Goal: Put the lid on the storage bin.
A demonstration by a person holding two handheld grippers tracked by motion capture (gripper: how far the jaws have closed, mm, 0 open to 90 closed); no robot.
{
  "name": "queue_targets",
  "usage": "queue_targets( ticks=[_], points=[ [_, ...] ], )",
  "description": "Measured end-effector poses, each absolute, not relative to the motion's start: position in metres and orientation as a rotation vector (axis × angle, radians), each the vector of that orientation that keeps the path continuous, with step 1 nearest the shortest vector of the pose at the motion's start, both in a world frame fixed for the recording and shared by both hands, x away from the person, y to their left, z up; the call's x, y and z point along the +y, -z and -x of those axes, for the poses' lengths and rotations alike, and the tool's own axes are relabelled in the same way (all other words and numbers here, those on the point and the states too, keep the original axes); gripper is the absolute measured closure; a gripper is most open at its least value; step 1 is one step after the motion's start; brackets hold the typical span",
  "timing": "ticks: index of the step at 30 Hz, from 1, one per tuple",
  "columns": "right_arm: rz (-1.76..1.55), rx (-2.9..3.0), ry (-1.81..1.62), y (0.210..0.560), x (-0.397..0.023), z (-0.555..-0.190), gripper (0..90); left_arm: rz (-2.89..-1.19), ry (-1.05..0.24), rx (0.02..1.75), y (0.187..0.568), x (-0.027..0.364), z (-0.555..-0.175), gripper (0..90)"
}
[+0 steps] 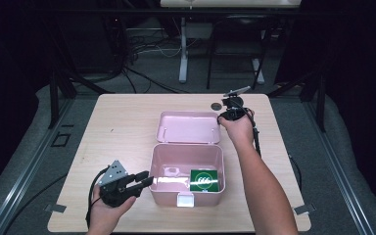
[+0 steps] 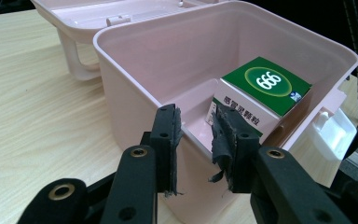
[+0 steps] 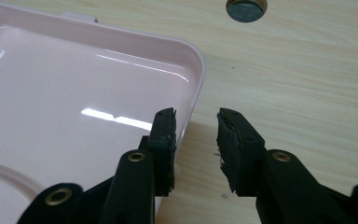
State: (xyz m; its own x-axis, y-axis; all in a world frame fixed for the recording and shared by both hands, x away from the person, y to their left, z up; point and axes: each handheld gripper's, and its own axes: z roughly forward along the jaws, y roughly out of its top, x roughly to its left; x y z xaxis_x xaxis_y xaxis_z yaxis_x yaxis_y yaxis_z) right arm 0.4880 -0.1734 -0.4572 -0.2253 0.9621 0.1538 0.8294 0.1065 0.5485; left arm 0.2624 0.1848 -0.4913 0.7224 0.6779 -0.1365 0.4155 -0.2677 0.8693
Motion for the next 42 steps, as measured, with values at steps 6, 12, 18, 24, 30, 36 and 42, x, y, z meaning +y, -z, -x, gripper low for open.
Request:
queue_targets(
  ticks=[6, 12, 18, 24, 30, 36, 42],
  points=[
    [-1.825, 2.135, -0.796, 0.463, -0.171, -0.492, 72.9, -1.894, -0.322, 0.841, 0.492, 0.185, -0.263, 70.3],
    [-1.852, 2.137, -0.794, 0.468, -0.166, -0.495, 73.0, -1.889, -0.319, 0.845, 0.493, 0.185, -0.263, 70.3],
    [-1.880, 2.140, -0.778, 0.474, -0.165, -0.497, 79.6, -1.888, -0.315, 0.850, 0.493, 0.185, -0.263, 70.3],
    [-1.876, 2.120, -0.794, 0.468, -0.163, -0.495, 82.2, -1.887, -0.315, 0.850, 0.493, 0.185, -0.262, 70.3],
    [-1.832, 2.101, -0.841, 0.458, -0.165, -0.490, 83.2, -1.881, -0.308, 0.851, 0.494, 0.185, -0.262, 70.3],
    [-1.784, 2.075, -0.916, 0.445, -0.168, -0.482, 83.9, -1.883, -0.311, 0.848, 0.494, 0.185, -0.263, 70.3],
    [-1.753, 2.065, -0.948, 0.433, -0.169, -0.476, 84.6, -1.882, -0.316, 0.851, 0.494, 0.185, -0.263, 70.3]
  ],
)
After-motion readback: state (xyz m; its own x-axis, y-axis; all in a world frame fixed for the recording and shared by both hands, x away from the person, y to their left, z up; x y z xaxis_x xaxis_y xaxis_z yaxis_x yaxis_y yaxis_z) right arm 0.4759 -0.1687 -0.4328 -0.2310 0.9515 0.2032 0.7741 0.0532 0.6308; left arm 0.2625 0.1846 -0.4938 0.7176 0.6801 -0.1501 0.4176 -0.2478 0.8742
